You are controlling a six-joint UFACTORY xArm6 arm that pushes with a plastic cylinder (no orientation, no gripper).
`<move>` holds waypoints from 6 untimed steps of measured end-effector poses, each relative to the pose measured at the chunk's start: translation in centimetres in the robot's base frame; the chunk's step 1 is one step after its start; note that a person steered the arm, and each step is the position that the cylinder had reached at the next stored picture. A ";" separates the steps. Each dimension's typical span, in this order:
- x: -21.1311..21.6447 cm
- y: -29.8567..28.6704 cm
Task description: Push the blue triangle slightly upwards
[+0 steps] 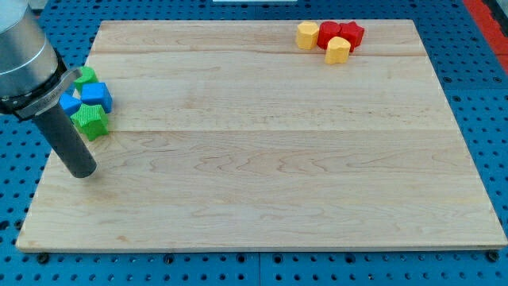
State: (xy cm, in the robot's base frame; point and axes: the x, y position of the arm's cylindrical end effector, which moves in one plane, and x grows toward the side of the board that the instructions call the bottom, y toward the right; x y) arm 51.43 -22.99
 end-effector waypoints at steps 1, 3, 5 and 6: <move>0.0 0.0; 0.0 0.3; -3.4 -6.5; -7.2 -6.3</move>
State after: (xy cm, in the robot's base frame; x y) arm 44.21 -29.34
